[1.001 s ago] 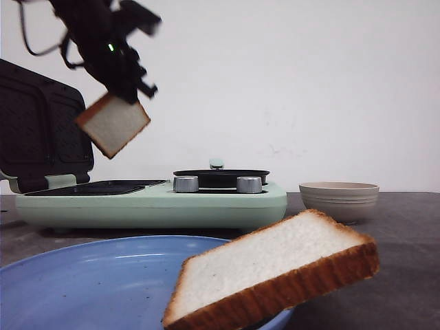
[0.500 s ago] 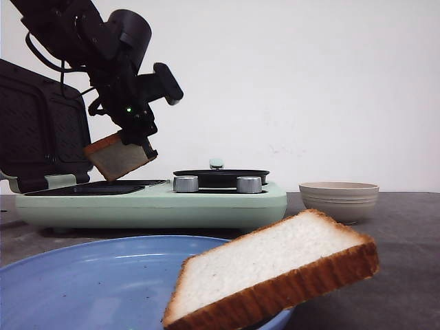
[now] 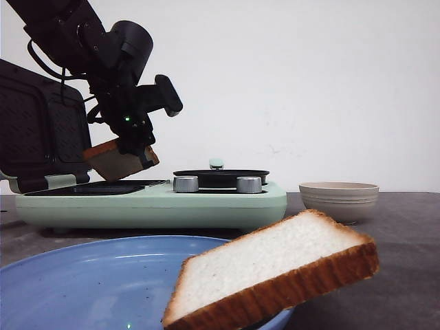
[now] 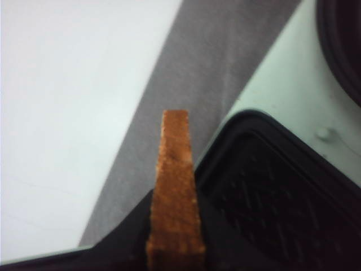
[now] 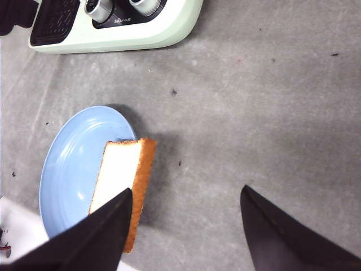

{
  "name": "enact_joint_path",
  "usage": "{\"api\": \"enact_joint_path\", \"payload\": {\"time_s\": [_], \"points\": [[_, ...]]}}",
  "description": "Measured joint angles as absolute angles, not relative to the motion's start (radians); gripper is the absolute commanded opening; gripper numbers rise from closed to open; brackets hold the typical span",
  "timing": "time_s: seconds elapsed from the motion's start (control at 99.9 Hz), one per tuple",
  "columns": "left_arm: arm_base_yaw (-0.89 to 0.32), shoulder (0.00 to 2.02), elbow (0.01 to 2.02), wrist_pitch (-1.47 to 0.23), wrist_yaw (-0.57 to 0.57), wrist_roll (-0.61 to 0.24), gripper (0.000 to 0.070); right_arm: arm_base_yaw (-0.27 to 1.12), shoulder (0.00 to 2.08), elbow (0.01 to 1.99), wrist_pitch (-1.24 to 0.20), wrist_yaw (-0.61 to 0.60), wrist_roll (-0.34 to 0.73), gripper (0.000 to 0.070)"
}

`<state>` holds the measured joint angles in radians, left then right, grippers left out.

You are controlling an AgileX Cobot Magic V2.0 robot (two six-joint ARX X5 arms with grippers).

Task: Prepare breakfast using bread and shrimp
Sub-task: 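Lift the bread slice and carry it over the sandwich press, then lower the slice onto the far press plate and open left gripper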

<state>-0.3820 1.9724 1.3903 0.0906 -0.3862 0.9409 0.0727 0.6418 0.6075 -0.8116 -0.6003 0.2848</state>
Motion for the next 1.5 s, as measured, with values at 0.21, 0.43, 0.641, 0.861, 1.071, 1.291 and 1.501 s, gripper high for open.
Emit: {"api": "enact_joint_path", "payload": {"time_s": [0.21, 0.43, 0.641, 0.861, 1.071, 1.291, 1.501], "points": [[-0.382, 1.972, 1.391, 0.067, -0.379, 0.913, 0.0001, 0.073, 0.642, 0.608, -0.816, -0.600, 0.284, 0.0376], [-0.382, 1.972, 1.391, 0.068, -0.379, 0.905, 0.0142, 0.073, 0.642, 0.608, -0.816, -0.600, 0.284, 0.0376], [-0.377, 1.973, 1.390, 0.067, -0.381, 0.902, 0.0443, 0.073, 0.642, 0.608, -0.817, -0.600, 0.284, 0.0376], [-0.377, 1.974, 1.391, 0.066, -0.383, 0.902, 0.0570, 0.073, 0.642, 0.608, -0.817, -0.600, 0.284, 0.0376], [-0.384, 1.974, 1.390, 0.055, -0.384, 0.898, 0.0608, 0.073, 0.642, 0.608, -0.818, -0.600, 0.284, 0.0376], [-0.390, 1.967, 1.391, 0.016, -0.377, 0.887, 0.0609, 0.073, 0.642, 0.608, -0.817, -0.600, 0.284, 0.0376], [-0.390, 1.930, 1.391, -0.006, -0.368, 0.876, 0.0663, 0.073, 0.642, 0.608, -0.817, -0.600, 0.284, 0.0376]]}}
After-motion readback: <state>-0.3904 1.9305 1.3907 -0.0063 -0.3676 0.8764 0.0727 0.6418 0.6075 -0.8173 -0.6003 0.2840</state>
